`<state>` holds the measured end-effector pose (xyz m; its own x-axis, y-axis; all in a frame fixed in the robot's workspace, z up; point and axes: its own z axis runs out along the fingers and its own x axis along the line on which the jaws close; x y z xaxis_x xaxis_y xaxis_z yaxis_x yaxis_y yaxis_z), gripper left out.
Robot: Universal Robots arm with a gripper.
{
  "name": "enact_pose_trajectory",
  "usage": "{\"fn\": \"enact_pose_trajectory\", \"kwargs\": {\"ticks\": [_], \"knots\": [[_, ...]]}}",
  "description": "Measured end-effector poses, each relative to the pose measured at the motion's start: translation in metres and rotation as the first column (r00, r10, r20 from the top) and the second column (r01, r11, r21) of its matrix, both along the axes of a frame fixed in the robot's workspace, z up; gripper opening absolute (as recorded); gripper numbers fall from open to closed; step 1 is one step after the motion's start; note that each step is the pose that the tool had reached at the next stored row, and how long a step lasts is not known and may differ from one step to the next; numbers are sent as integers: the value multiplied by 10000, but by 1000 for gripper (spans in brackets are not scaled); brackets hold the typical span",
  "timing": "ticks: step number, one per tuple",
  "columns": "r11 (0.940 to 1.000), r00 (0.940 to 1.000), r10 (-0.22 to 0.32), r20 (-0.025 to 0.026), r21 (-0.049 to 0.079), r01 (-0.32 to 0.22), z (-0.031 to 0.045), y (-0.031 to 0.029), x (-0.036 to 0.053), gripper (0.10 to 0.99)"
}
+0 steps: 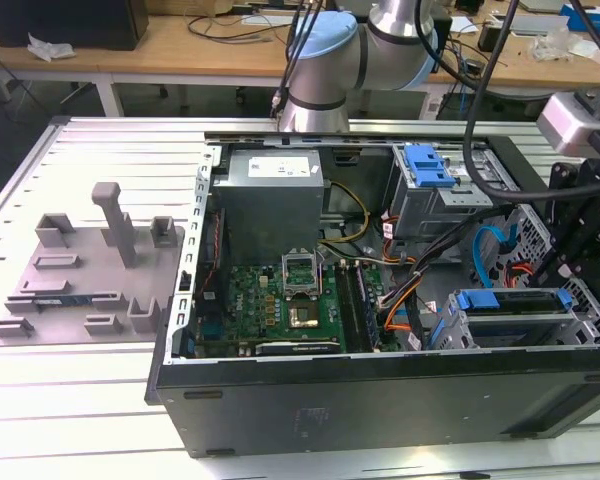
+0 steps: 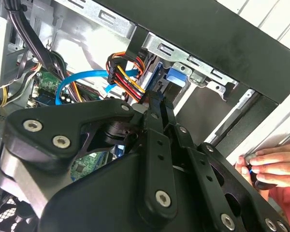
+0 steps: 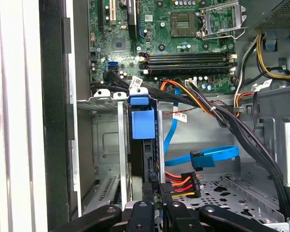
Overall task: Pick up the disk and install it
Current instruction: 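Insert the first disk wire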
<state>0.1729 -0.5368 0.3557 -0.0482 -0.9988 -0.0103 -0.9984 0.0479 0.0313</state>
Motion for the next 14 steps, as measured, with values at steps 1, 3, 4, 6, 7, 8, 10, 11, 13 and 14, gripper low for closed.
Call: {"fn": "enact_pose_trajectory", "kwargs": {"ticks": [1, 3, 4, 6, 7, 8, 10, 11, 13, 14], "knots": [[10000, 10000, 1, 0, 0, -1, -4, 0, 0, 169], [10000, 10000, 0, 0, 0, 0, -10, 0, 0, 169], [10000, 10000, 1, 0, 0, -1, -13, 0, 0, 169], [10000, 10000, 1, 0, 0, -1, -20, 0, 0, 169], [10000, 10000, 1, 0, 0, -1, -22, 0, 0, 169], [10000, 10000, 1, 0, -1, -1, -24, 0, 0, 169], [10000, 10000, 0, 0, 0, 0, -29, -1, 0, 169], [10000, 10000, 0, 0, 1, 0, -32, -2, 1, 169], [10000, 10000, 1, 0, 0, -1, -36, -2, 2, 169], [10000, 10000, 1, 0, 0, -1, -40, -2, 3, 169]]}}
